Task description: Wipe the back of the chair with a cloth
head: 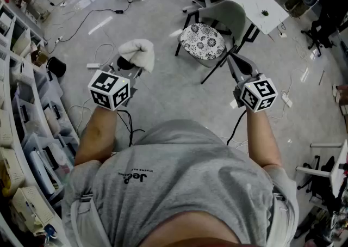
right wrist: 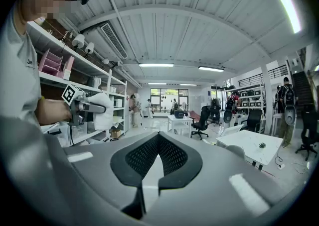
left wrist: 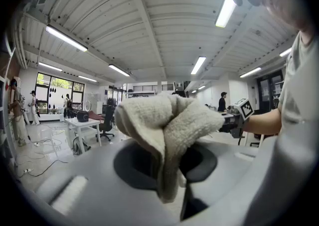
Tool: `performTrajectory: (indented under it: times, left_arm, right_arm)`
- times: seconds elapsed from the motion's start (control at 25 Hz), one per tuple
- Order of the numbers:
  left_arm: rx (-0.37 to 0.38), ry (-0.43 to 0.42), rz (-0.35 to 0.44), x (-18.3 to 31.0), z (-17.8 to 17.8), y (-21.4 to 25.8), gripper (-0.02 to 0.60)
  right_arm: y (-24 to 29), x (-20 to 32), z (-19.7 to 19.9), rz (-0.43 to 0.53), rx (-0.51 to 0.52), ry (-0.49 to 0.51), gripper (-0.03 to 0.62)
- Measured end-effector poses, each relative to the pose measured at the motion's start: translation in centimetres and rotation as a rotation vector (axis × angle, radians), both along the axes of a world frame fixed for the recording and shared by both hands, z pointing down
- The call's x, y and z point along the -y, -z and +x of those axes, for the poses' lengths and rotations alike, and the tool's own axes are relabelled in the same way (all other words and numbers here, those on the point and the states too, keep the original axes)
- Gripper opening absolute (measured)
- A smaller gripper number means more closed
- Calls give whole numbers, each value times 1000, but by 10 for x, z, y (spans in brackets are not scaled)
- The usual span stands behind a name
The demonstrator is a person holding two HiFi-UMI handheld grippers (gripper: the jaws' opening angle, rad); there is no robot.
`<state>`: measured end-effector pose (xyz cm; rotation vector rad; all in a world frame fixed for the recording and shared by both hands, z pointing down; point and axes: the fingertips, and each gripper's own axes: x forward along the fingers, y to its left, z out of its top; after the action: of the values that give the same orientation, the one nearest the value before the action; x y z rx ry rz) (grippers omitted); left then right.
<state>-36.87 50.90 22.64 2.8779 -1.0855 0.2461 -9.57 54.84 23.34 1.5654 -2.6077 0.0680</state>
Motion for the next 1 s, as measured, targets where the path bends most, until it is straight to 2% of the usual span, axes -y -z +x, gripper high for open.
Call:
performTrajectory:
  times: [0.68,1.0]
  left_arm:
    - [3,33,-2,-29,83,1,146]
    - [9,65,-18,-28,101,-6,146]
  right_arm:
    - [-3,-14,72,-15,13,54,3]
    - [-10,-3,100,-14,44,70,4]
